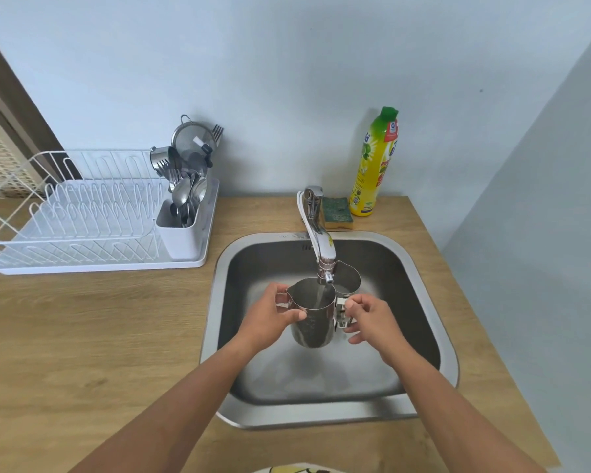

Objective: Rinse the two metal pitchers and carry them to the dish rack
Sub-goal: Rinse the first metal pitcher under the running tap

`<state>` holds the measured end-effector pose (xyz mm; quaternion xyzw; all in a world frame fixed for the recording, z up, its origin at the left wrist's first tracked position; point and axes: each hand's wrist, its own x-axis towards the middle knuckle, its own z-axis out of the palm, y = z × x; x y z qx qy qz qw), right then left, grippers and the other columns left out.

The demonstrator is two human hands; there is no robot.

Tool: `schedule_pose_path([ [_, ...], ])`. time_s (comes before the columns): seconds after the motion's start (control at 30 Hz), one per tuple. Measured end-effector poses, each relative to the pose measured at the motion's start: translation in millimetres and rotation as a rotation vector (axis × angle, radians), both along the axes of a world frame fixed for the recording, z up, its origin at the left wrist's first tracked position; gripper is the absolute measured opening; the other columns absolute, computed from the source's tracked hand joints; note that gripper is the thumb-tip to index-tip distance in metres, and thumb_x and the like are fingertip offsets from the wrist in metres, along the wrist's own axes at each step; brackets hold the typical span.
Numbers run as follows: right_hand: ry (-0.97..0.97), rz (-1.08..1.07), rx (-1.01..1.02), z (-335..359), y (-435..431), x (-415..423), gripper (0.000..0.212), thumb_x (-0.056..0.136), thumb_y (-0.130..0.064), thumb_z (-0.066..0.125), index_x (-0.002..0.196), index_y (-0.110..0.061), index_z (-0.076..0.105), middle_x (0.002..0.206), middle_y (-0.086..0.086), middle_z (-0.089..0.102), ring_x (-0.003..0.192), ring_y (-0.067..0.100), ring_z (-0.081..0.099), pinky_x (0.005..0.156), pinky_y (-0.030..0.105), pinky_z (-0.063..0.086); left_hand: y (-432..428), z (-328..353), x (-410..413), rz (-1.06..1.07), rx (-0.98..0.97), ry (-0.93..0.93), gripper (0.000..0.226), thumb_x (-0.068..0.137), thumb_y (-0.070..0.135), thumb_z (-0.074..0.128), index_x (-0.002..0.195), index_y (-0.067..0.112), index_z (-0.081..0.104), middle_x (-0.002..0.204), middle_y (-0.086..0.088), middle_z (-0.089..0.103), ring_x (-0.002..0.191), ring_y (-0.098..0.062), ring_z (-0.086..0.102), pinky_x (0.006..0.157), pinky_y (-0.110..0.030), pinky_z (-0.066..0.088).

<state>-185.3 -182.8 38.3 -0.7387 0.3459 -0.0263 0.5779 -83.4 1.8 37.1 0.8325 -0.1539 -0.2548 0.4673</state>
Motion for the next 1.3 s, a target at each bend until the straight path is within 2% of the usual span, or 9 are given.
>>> schedule_pose_path([
  [0.1,0.009,0.002,0.021,0.8,-3.0,-1.8,0.013,0.099,-0.014,0.052,0.095,-0.011,0.065,0.083,0.009,0.063,0.066,0.030,0.066,0.050,0.032,0.055,0.5,-1.5,1.8,-0.031,0.017,0.013,0.045,0.080,0.029,0.079,0.114,0.028,0.049,0.109,0.009,0.064,0.101,-0.012,0.063,0.093,-0.034,0.050],
  [0.23,0.022,-0.009,0.011,-2.0,-0.7,-3.3,0.014,0.099,-0.016,0.051,0.093,-0.014,0.064,0.084,0.010,0.063,0.067,0.031,0.067,0.051,0.034,0.056,-1.3,-2.4,1.8,-0.006,0.008,0.010,0.043,0.081,0.027,0.078,0.114,0.027,0.049,0.105,0.011,0.062,0.098,-0.011,0.061,0.090,-0.031,0.050],
  [0.4,0.021,-0.035,0.008,0.8,-2.2,-1.6,0.014,0.099,-0.017,0.052,0.095,-0.014,0.065,0.084,0.010,0.064,0.063,0.028,0.066,0.051,0.033,0.055,-1.9,-4.3,1.8,0.005,-0.011,0.026,0.043,0.082,0.028,0.077,0.115,0.028,0.049,0.102,0.013,0.061,0.095,-0.008,0.061,0.088,-0.034,0.053],
  [0.57,0.048,0.009,0.010,0.6,-1.4,-0.7,0.014,0.099,-0.018,0.052,0.096,-0.015,0.066,0.084,0.010,0.064,0.065,0.030,0.068,0.047,0.030,0.054,-1.5,-4.0,3.8,0.006,-0.027,0.054,0.038,0.085,0.026,0.074,0.114,0.028,0.050,0.108,0.007,0.063,0.099,-0.012,0.061,0.092,-0.038,0.053],
  [0.83,0.075,0.006,-0.029,0.6,-1.6,2.4,0.017,0.098,-0.022,0.051,0.103,-0.015,0.066,0.083,0.012,0.068,0.066,0.027,0.068,0.052,0.035,0.058,-3.1,-8.4,5.4,0.026,-0.045,0.081,0.038,0.085,0.027,0.074,0.114,0.026,0.051,0.110,0.003,0.063,0.103,-0.017,0.061,0.092,-0.038,0.053],
  [1.03,0.170,0.089,-0.149,4.9,1.2,4.3,0.014,0.098,-0.028,0.048,0.097,-0.025,0.061,0.084,0.014,0.072,0.067,0.029,0.075,0.056,0.043,0.061,-1.7,-15.8,7.5,0.024,-0.059,0.114,0.029,0.089,0.033,0.069,0.112,0.025,0.053,0.106,-0.002,0.066,0.101,-0.018,0.064,0.085,-0.036,0.056],
  [1.23,0.252,0.171,-0.240,7.0,3.3,9.8,0.025,0.100,-0.032,0.043,0.097,-0.016,0.061,0.070,0.011,0.074,0.056,0.022,0.074,0.059,0.044,0.063,-4.7,-16.7,12.3,0.078,-0.082,0.246,0.035,0.088,0.039,0.068,0.114,0.016,0.058,0.105,-0.010,0.069,0.094,-0.024,0.069,0.084,-0.043,0.059],
  [1.3,0.284,0.182,-0.260,8.1,3.5,11.1,0.027,0.100,-0.034,0.042,0.096,-0.015,0.061,0.068,0.009,0.075,0.054,0.021,0.073,0.058,0.041,0.063,-5.7,-17.0,14.2,0.072,-0.078,0.293,0.040,0.087,0.042,0.069,0.115,0.014,0.060,0.106,-0.011,0.071,0.091,-0.024,0.071,0.079,-0.041,0.061],
])
